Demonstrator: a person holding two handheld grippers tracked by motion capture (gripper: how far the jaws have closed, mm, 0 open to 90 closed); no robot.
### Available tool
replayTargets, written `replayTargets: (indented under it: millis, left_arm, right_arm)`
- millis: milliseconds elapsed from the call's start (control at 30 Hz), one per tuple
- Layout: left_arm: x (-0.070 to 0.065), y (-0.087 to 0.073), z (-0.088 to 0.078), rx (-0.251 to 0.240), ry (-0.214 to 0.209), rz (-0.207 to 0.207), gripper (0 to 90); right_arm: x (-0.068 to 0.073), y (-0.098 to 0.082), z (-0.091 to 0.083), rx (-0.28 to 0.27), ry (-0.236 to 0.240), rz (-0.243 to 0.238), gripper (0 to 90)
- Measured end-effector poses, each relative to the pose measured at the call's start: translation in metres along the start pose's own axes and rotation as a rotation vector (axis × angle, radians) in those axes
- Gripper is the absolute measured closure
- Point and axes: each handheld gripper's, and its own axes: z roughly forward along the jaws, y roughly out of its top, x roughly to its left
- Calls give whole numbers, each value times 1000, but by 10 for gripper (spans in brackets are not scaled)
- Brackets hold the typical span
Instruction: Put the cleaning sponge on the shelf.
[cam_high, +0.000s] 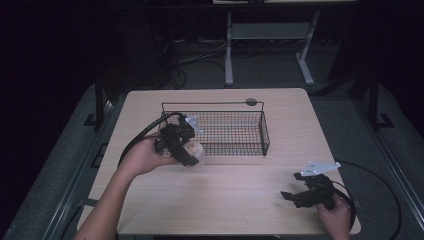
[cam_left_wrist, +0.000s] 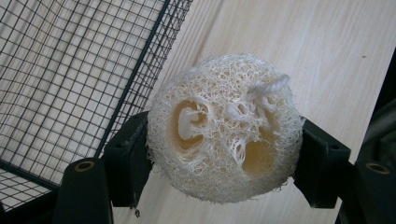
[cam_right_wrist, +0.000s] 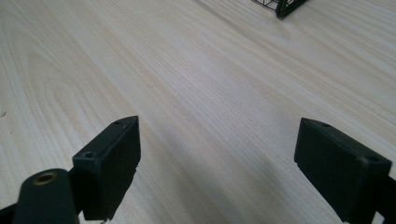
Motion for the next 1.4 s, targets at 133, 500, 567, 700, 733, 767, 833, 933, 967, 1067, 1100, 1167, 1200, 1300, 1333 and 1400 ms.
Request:
replayTargets:
  millis: [133, 500, 567, 700, 733, 767, 833, 933, 967, 1067, 1100, 1167, 1200, 1300, 1333, 1400]
  left_arm:
    - [4, 4, -5, -11, -2, -9, 291]
    - [8, 24, -15, 5, 24, 20, 291]
    - [10, 27, -17, 8, 28, 27, 291]
    - [15, 33, -19, 6, 30, 20, 290]
    - [18, 35, -21, -3, 24, 14, 290]
    - [18, 35, -21, -3, 24, 14, 290]
    - [24, 37, -22, -12, 17, 4, 290]
    - [29, 37, -22, -16, 12, -12, 290]
    - [29, 37, -22, -16, 12, -12, 290]
    - [35, 38, -23, -22, 12, -24, 290]
    - [36, 38, -24, -21, 15, -27, 290]
    - [38, 38, -24, -18, 14, -23, 290]
    - [39, 40, -25, -20, 12, -31, 290]
    - [40, 43, -26, -20, 18, -28, 291]
    - [41, 44, -27, -26, 15, -31, 291]
    - [42, 46, -28, -31, 16, -36, 291]
  right_arm:
    - [0, 0, 0, 2, 1, 1, 142]
    - [-1, -1, 0, 3, 0, 1, 142]
    - [-1, -1, 0, 4, 1, 0, 142]
    - [-1, 0, 1, 8, 3, 2, 142]
    - [-1, 0, 1, 9, 4, 2, 142]
    - [-1, 0, 1, 9, 4, 2, 142]
    - [-1, 0, 1, 13, 4, 3, 142]
    - [-1, 0, 2, 14, 4, 3, 142]
    - [-1, 0, 2, 14, 4, 3, 142]
    - [-1, 0, 1, 11, 3, 3, 142]
    - [-1, 0, 2, 9, 1, 4, 142]
    - [-2, 0, 2, 9, 2, 4, 142]
    - [-1, 0, 2, 9, 2, 5, 142]
    - [-1, 0, 2, 13, 5, 5, 141]
    - [0, 0, 1, 14, 7, 7, 142]
    - [0, 1, 1, 13, 5, 10, 142]
